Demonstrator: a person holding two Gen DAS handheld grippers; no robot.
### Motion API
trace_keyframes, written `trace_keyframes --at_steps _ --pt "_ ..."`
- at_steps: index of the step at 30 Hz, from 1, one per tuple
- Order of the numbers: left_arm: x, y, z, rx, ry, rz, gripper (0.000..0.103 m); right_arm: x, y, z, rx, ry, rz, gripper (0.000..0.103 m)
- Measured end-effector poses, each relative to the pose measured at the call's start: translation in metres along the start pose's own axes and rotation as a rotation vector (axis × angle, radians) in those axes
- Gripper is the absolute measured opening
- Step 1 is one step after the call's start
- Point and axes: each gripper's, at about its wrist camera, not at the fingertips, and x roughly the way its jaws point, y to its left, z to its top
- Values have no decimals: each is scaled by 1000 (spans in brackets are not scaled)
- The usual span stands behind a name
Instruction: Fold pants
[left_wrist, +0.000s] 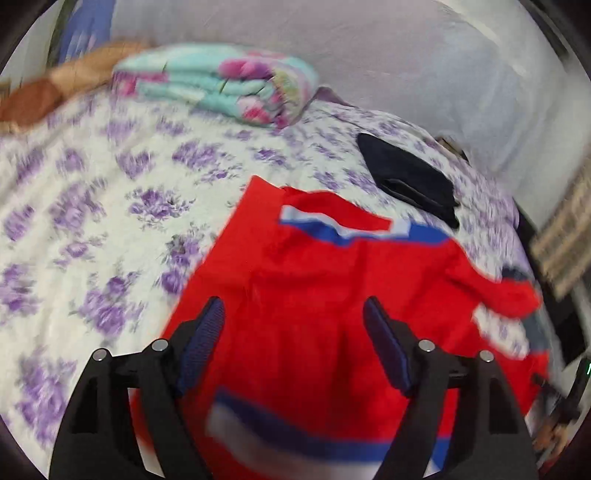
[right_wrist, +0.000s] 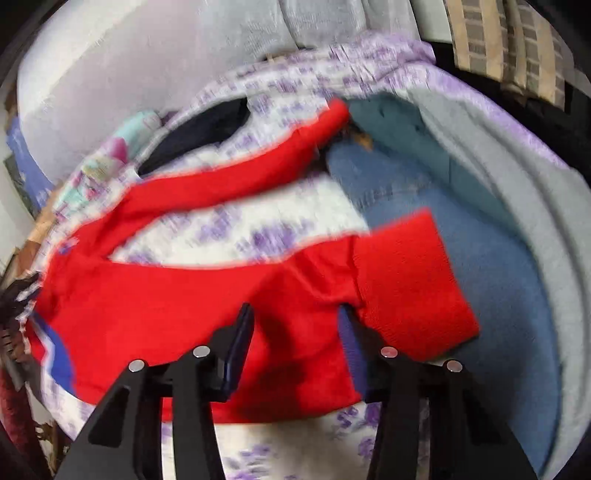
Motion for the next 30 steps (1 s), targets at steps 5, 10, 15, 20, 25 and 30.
trace_keyframes --at_steps 5,10,15,20,25,30 --pt "-1 13 47 -92 -42 -43 74 9 -16 54 68 -25 25 49" --pt "36 17 77 -61 2 -33 80 53 -49 105 247 -40 49 49" --pt "83 29 71 -35 87 -24 81 79 -41 122 197 -61 -25 18" --pt "81 23 69 8 80 -58 81 44 -15 134 130 -155 39 12" --pt "79 39 71 -84 59 -114 81 25 -21 188 153 -203 -13 14" --pt "80 44 71 -113 50 -125 81 52 -72 186 287 -153 -226 30"
